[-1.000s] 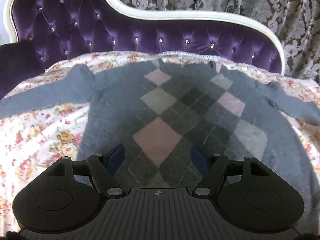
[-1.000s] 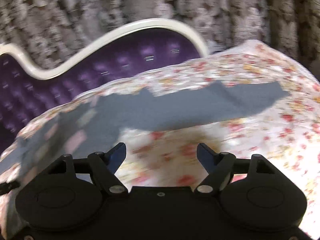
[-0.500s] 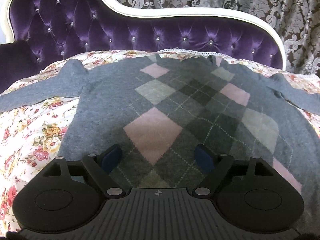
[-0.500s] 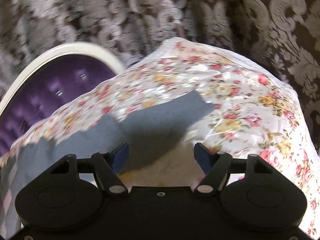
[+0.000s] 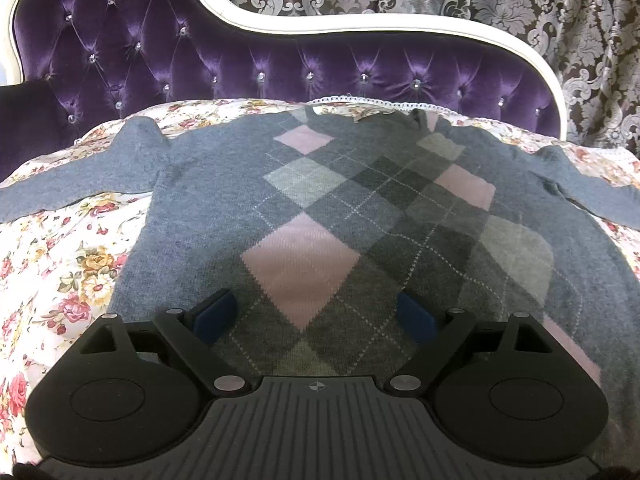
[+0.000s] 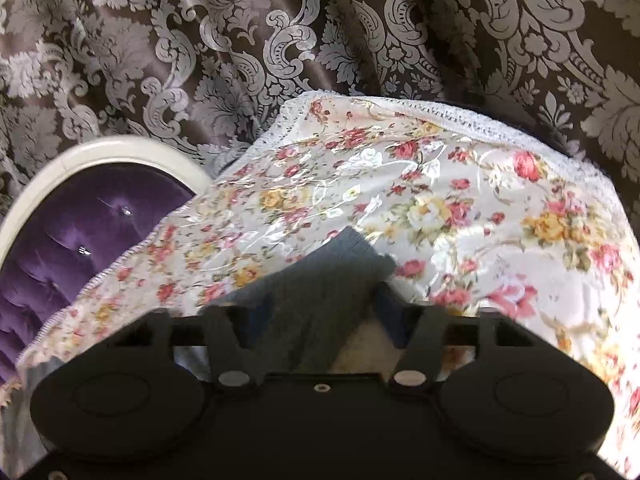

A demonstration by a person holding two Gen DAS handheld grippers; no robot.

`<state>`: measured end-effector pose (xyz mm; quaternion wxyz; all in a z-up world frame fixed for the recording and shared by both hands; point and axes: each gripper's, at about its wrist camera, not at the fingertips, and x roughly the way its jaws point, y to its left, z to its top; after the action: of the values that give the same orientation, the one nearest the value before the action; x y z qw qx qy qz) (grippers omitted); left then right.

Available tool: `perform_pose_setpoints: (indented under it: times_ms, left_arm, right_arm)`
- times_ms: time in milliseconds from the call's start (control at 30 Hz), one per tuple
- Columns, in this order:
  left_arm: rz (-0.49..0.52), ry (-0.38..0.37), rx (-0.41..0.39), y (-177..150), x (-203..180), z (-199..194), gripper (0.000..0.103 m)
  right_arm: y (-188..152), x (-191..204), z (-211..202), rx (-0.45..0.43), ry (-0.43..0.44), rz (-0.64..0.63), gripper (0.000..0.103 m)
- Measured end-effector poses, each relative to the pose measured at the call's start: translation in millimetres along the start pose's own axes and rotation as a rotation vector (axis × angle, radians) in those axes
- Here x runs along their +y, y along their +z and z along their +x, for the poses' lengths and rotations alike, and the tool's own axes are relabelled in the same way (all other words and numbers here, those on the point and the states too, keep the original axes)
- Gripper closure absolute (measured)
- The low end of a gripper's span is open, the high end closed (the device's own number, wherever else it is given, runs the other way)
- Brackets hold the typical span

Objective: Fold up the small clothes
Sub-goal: 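Move the right gripper to a grey sleeve cuff and grasp it, then fold the held sleeve across the sweater body with the right gripper, release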

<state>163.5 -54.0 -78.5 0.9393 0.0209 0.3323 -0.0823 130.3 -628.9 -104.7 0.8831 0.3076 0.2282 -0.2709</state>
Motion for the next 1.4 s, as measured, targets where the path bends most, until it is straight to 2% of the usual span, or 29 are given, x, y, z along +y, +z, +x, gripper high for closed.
perform_pose_setpoints:
  times_ms: [33, 167, 300, 400, 600, 767, 933, 1000, 1100, 1233, 1400]
  left_arm:
    - [0.0, 0.0, 0.0, 0, 0, 0, 0.014]
    - [-0.001, -0.001, 0.0, 0, 0, 0, 0.014]
    - [-0.003, -0.002, -0.002, 0, -1, 0, 0.014]
    - [-0.005, -0.004, -0.002, 0, -1, 0, 0.014]
    - [-0.008, -0.007, -0.003, 0, 0, 0, 0.014]
    - [-0.014, -0.013, 0.002, 1, 0, -1, 0.014]
    - [-0.04, -0.043, 0.052, 10, 8, -8, 0.015]
    - [-0.078, -0.063, 0.063, 11, 20, -16, 0.015]
    - [-0.114, -0.054, 0.053, 10, 38, -30, 0.015]
    - [-0.115, -0.029, 0.056, 9, 62, -41, 0.015]
    - [-0.135, 0.006, 0.072, 4, 92, -47, 0.015]
  right_arm:
    - [1, -1, 2, 0.014, 0.01, -0.007, 0.092]
    - [7, -4, -8, 0.032, 0.057, 0.032, 0.091]
    - [22, 16, -38, 0.0, 0.072, -0.063, 0.092]
    - [40, 38, -64, -0.036, 0.117, -0.088, 0.092]
    - [63, 118, -106, -0.089, 0.201, -0.22, 0.092]
    - [54, 212, -125, -0.087, 0.31, -0.353, 0.091]
    - [14, 312, -133, -0.05, 0.447, -0.476, 0.092]
    - [-11, 351, -135, -0.023, 0.518, -0.52, 0.092]
    - [-58, 404, -135, 0.018, 0.607, -0.608, 0.092]
    - [-126, 457, -118, 0.13, 0.701, -0.675, 0.092]
    - [-210, 493, -96, 0.237, 0.738, -0.78, 0.092]
